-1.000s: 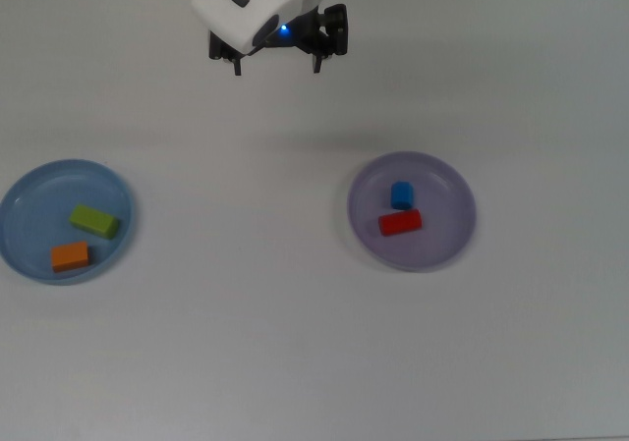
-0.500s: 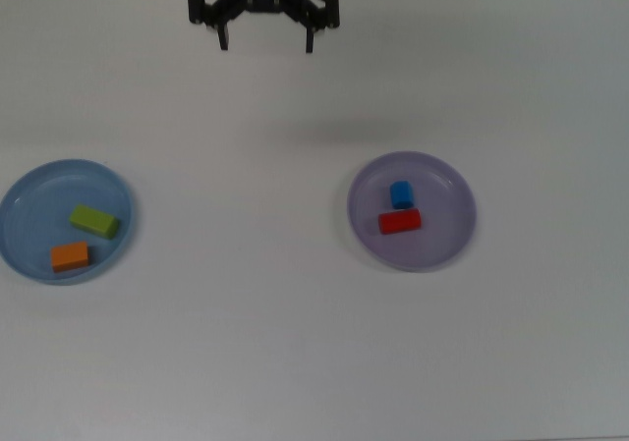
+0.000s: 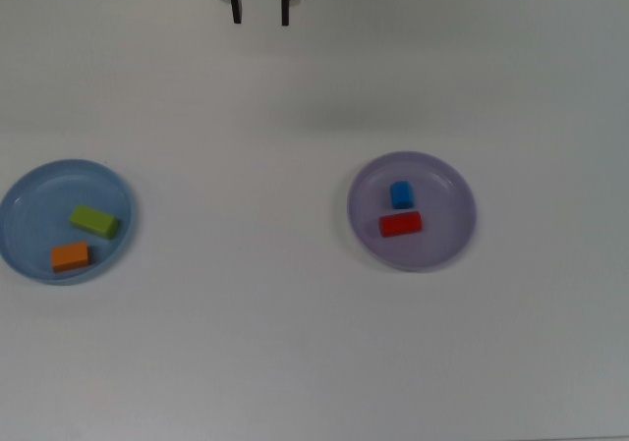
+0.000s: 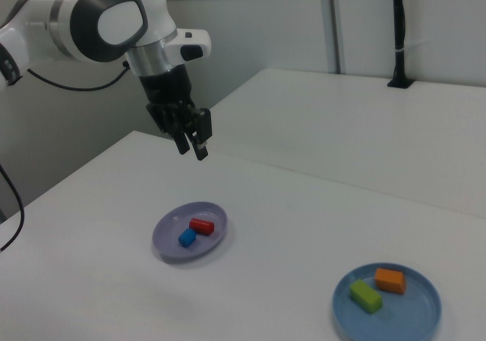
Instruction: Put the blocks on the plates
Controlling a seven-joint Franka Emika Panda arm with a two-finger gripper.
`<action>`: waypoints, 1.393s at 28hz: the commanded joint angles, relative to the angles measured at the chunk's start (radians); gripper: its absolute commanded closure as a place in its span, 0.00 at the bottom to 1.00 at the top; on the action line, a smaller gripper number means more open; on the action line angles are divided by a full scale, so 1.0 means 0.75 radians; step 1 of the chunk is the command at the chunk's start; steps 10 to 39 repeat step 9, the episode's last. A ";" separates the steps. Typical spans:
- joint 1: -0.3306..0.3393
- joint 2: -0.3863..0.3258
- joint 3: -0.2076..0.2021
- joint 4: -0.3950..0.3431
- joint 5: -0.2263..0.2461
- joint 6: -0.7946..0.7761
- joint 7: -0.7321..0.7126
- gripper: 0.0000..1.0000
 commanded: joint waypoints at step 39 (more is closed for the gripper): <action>-0.014 -0.068 0.001 -0.047 0.006 0.030 0.023 0.80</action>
